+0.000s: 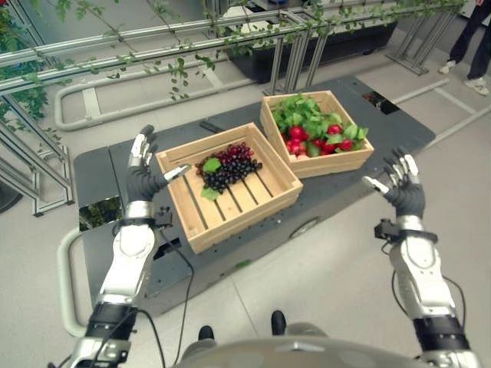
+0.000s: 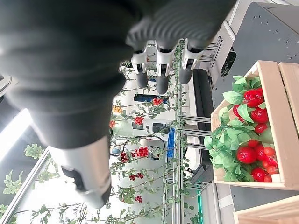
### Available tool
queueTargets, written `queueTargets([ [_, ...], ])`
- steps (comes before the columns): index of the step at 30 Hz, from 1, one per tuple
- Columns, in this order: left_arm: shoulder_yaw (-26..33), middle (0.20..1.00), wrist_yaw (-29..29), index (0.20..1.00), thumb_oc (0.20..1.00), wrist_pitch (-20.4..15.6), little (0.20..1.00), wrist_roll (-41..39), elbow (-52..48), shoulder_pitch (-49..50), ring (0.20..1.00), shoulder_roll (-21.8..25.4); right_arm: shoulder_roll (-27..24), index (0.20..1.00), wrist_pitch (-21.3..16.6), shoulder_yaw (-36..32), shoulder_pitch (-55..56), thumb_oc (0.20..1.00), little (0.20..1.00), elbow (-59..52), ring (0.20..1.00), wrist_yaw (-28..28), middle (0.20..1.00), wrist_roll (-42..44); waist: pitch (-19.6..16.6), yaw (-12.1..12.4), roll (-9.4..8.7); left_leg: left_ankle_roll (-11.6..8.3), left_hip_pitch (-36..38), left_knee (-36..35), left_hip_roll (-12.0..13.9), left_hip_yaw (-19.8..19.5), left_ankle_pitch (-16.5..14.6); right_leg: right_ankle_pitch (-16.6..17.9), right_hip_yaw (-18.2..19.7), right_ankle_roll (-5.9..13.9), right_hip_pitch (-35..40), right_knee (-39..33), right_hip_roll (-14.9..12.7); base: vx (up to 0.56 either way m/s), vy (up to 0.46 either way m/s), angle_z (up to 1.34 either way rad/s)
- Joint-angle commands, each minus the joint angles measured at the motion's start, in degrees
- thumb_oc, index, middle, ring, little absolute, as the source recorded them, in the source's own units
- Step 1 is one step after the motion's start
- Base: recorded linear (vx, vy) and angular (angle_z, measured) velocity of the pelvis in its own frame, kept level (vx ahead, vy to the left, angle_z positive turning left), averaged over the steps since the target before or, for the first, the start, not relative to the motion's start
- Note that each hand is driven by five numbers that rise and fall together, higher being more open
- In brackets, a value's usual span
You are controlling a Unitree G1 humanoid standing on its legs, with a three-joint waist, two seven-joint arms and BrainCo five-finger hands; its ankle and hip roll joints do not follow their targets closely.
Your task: Pick up the fruits from the basket on one side to the basket on the other side
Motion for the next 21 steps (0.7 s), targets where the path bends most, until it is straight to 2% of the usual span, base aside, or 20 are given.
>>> queueTargets([
  [1, 2.17, 1.0, 0.73, 1.0, 1.0, -2.18, 1.0, -1.04, -0.71, -0.1, 1.0, 2.15, -0.95, 1.0, -3.18, -2.79, -3.33, 1.0, 1.0, -1.54, 1.0, -0.37, 1.0, -0.77, -0.72, 0.79, -1.38, -0.37, -4.08, 5.02, 3.14, 0.64, -2.04, -5.5, 1.2, 3.96, -4.0, 8.72, -3.23, 0.0, 0.0, 0.0],
  [4, 2.27, 1.0, 0.59, 1.0, 1.0, -2.09, 1.0, -1.09, -0.62, 0.0, 1.0, 2.35, -1.05, 1.0, -3.04, -2.76, -3.51, 1.0, 1.0, -1.56, 1.0, -0.27, 1.0, -0.82, -0.5, 0.98, -1.59, -0.26, -4.35, 6.0, 3.08, 0.66, -2.56, -5.63, 1.4, 4.07, -4.06, 9.03, -3.32, 0.01, 0.012, -0.01],
  [8, 2.77, 1.0, 0.61, 1.0, 1.0, -2.52, 1.0, -0.64, -1.21, 0.4, 1.0, 3.53, -1.72, 1.0, -2.93, -2.03, -4.65, 1.0, 1.0, -1.36, 1.0, 0.14, 1.0, -0.65, 0.57, 2.21, -2.18, 0.88, -5.53, 11.11, 1.88, 0.11, -5.63, -6.07, 2.49, 4.55, -4.24, 11.1, -4.12, 0.03, 0.073, -0.12],
  [12, 3.19, 1.0, 0.61, 1.0, 1.0, -2.79, 1.0, -0.7, -1.3, 0.65, 1.0, 4.38, -2.43, 1.0, -2.65, -1.34, -5.74, 1.0, 1.0, -1.07, 1.0, 0.38, 1.0, -1.21, 1.84, 3.42, -2.19, 2.14, -6.01, 14.25, 0.63, 0.84, -7.94, -5.56, 2.93, 6.12, -5.4, 14.88, -5.95, 0.02, 0.156, -0.21],
  [15, 2.87, 1.0, 0.09, 1.0, 1.0, -2.87, 1.0, -0.6, -1.37, 0.3, 1.0, 4.9, -2.93, 1.0, -2.27, -2.35, -4.97, 1.0, 1.0, -1.17, 1.0, 0.33, 1.0, -1.95, 2.08, 3.68, -2.36, 2.67, -6.44, 15.56, -1.25, 0.15, -8.83, -2.12, 3.2, 7.99, -5.7, 17.7, -7.89, 0.05, 0.189, -0.03],
  [17, 2.77, 1.0, -0.14, 1.0, 1.0, -2.55, 1.0, -0.45, -1.35, 0.14, 1.0, 5.27, -2.96, 1.0, -2.0, -3.2, -4.14, 1.0, 1.0, -1.37, 1.0, 0.29, 1.0, -2.56, 1.83, 3.41, -2.27, 3.49, -6.47, 15.61, -2.89, -0.77, -9.35, -0.54, 3.92, 8.03, -6.22, 20.41, -8.61, 0.09, 0.229, 0.32],
  [19, 2.47, 1.0, -0.14, 1.0, 1.0, -2.39, 1.0, 0.56, -1.19, -0.25, 1.0, 5.91, -2.94, 1.0, -2.11, -3.38, -3.29, 1.0, 1.0, -1.56, 1.0, 0.58, 1.0, -2.4, 1.94, 2.83, -1.99, 4.75, -5.85, 15.69, -4.66, -1.95, -10.03, 1.99, 5.88, 7.11, -7.88, 25.42, -8.48, 0.09, 0.266, 0.42],
  [21, 2.25, 1.0, -0.45, 1.0, 1.0, -2.24, 1.0, 0.4, -0.81, -0.17, 1.0, 6.11, -2.67, 1.0, -2.07, -3.32, -2.91, 1.0, 1.0, -1.41, 1.0, 0.55, 1.0, -2.41, 2.91, 2.05, -1.65, 5.65, -4.69, 14.92, -5.26, -2.72, -9.96, 2.98, 7.39, 5.87, -10.55, 29.99, -6.02, 0.05, 0.239, 0.27],
])
